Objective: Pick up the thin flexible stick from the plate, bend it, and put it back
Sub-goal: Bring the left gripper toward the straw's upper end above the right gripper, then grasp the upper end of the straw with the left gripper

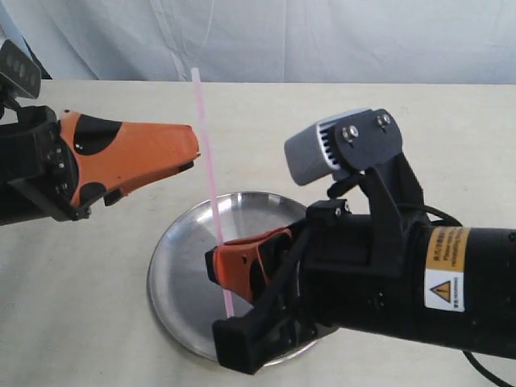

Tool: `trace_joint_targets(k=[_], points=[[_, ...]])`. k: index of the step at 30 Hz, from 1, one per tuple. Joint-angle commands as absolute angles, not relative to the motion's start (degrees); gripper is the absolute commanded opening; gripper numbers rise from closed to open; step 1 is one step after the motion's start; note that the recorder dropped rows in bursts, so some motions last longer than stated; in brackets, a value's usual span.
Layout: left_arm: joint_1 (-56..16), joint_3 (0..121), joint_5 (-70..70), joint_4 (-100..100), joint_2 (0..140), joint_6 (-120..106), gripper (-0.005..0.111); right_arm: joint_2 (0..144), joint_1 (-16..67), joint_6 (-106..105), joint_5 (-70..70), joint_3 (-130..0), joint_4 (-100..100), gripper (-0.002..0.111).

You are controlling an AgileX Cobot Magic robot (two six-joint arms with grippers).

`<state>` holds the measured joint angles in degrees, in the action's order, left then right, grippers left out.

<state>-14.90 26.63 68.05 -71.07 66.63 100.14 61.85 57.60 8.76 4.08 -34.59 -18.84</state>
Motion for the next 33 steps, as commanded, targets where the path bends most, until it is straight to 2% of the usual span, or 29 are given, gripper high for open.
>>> trace_joint_targets(k=[1,16,25,27,32,33], points=[[-15.5,26.9,67.2,-71.6,66.7,100.0,0.06,62.6,57.7,8.6,5.2,-37.2,-18.5,-0.001],[-15.5,26.9,65.8,-68.5,66.7,99.8,0.059,63.5,57.7,7.3,12.4,-40.9,-18.5,-0.001],[-15.5,26.9,66.2,-67.5,66.7,99.8,0.058,65.5,60.1,7.1,9.1,-40.9,-18.5,-0.001],[-15.5,26.9,66.4,-67.8,66.7,99.8,0.047,65.7,60.1,7.1,8.8,-40.9,-18.5,-0.001],[-15.5,26.9,66.7,-68.7,66.7,97.6,0.0,65.7,60.1,7.1,8.8,-40.9,-18.5,-0.001],[-15.5,26.9,67.0,-68.7,66.7,96.1,0.0,65.7,60.1,7.1,8.8,-40.9,-18.5,-0.001]])
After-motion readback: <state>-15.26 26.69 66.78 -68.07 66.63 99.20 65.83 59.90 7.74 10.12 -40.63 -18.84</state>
